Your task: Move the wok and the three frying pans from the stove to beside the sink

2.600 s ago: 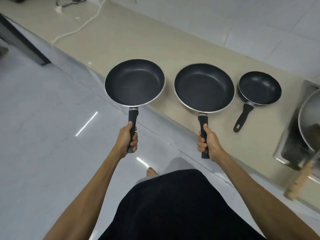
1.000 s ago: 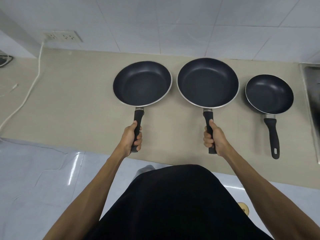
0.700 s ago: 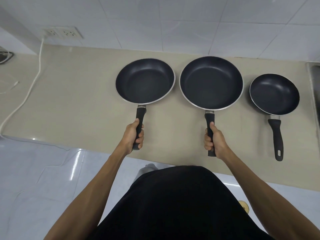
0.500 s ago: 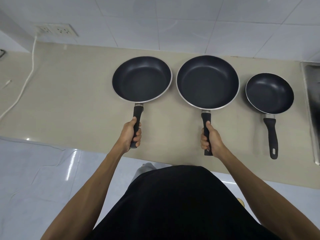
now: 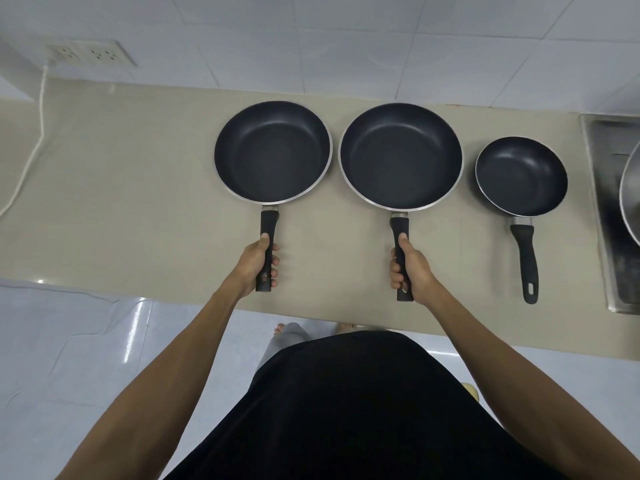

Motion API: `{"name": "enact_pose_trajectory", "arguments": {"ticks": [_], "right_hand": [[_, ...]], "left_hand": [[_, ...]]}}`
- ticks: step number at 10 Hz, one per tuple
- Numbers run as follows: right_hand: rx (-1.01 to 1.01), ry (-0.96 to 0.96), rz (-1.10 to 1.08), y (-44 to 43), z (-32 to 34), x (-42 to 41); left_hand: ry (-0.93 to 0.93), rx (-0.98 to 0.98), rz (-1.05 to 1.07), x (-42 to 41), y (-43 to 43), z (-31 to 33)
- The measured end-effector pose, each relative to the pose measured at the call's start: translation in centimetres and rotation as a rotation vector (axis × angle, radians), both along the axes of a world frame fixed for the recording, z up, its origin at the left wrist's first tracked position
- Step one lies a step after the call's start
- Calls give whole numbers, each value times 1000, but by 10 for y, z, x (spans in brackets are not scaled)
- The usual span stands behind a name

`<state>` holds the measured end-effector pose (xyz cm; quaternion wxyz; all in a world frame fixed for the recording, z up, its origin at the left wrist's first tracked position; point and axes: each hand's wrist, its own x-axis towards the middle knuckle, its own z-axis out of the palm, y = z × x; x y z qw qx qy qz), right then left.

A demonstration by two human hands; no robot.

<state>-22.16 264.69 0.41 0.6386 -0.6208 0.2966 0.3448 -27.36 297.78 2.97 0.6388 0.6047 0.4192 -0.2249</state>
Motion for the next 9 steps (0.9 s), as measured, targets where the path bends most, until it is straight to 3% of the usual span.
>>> {"name": "enact_pose_trajectory", "arguments": {"ticks": [3, 5, 7, 9], "right_hand": [[-72, -85, 44, 1, 5, -3], [-101, -127, 103, -9, 9, -9], [-229, -258, 197, -40, 18, -26], [-427, -439, 454, -75, 50, -55]], "left_hand": [[-33, 79, 5, -4, -5, -4], [-77, 252, -102, -20, -12, 0], [-141, 534, -371, -46, -16, 8], [-273, 866, -705, -67, -13, 26]]}}
